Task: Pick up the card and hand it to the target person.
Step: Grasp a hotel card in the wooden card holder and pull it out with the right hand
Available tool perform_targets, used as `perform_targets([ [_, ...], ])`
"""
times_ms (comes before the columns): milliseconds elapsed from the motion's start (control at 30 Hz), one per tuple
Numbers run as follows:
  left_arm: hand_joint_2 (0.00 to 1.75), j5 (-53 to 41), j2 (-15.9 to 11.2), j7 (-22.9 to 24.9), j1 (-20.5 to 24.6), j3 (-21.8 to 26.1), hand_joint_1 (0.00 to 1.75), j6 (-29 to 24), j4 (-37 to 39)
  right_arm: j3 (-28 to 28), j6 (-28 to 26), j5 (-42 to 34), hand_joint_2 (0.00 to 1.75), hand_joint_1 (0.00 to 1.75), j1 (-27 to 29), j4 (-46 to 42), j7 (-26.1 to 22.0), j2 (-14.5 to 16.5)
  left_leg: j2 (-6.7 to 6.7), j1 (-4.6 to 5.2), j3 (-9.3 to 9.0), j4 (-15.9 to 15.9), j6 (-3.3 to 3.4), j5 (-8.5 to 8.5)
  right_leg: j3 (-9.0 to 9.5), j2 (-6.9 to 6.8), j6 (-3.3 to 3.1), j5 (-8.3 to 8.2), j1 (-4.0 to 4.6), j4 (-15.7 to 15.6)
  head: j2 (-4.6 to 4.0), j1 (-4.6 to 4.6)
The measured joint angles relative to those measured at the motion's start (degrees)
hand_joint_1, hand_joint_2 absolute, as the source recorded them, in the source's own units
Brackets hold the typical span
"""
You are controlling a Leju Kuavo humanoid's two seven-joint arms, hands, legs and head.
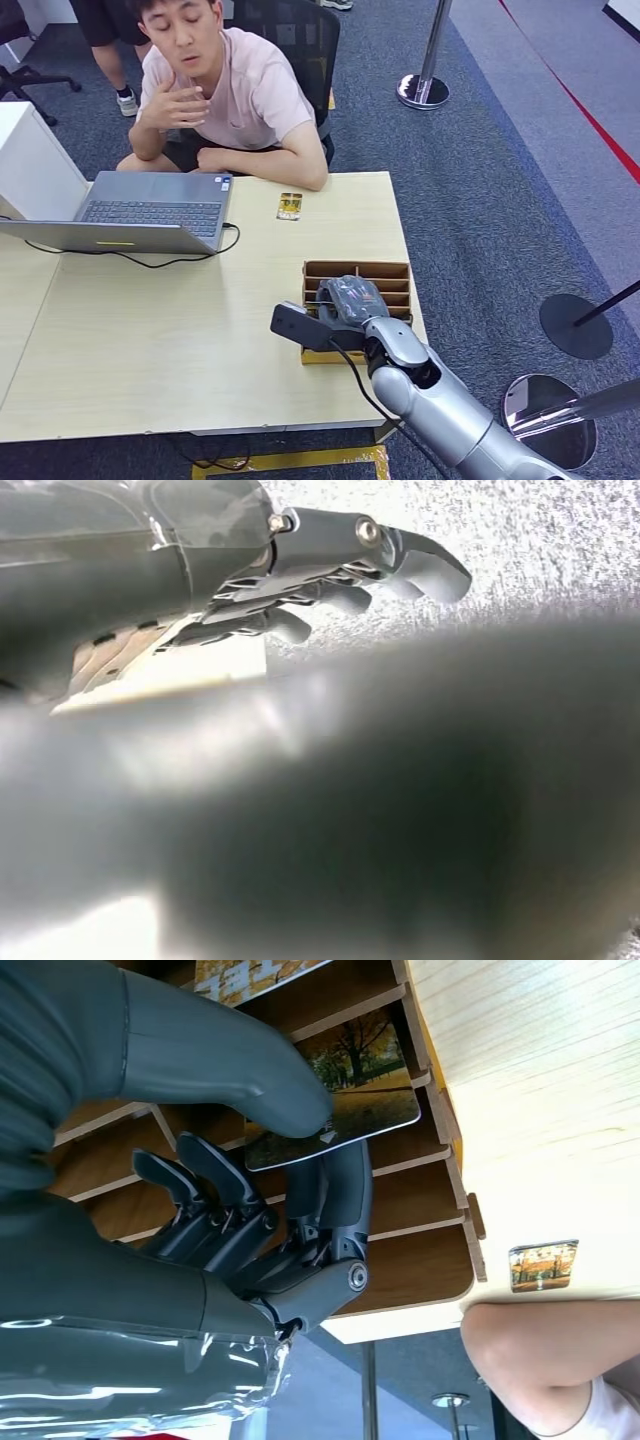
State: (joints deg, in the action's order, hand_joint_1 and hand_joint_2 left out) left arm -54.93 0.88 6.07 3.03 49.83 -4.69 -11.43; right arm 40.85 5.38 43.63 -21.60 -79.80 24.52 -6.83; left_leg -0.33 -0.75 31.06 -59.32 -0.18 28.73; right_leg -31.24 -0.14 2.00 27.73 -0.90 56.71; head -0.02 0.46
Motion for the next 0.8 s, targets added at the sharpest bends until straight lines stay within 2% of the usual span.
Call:
perform_targets([
  [267,1.75,0.38,0.06,-2.02,-0.01,0.12,0.00,-0.60,0.00,-0.09,-1.99,0.06,1.75,1.59,0.13,-0.01,-1.40,-0.02,0.00,0.00,0.01,0.00,0.00,0.00,0.00,0.00,0.00,0.00,0.00,0.00,0.01,0.00],
  [533,1.75,0.64,0.08,-2.62,-0.04,1.01,0.00,-0.79,0.00,-1.87,-9.74,-0.28,1.75,1.59,0.71,-3.61,-8.21,-0.21,0.00,0.00,0.04,0.00,0.00,0.00,-0.04,0.00,0.00,0.00,0.00,0.00,0.01,0.01],
  [800,1.75,0.66,0.10,-2.92,-0.06,1.36,0.00,-0.72,0.00,-5.38,-17.26,-0.90,1.75,1.59,1.57,-12.07,-15.48,-0.44,0.00,0.00,0.06,0.00,0.00,0.00,-0.06,0.00,0.00,0.00,0.00,0.00,0.01,0.01],
])
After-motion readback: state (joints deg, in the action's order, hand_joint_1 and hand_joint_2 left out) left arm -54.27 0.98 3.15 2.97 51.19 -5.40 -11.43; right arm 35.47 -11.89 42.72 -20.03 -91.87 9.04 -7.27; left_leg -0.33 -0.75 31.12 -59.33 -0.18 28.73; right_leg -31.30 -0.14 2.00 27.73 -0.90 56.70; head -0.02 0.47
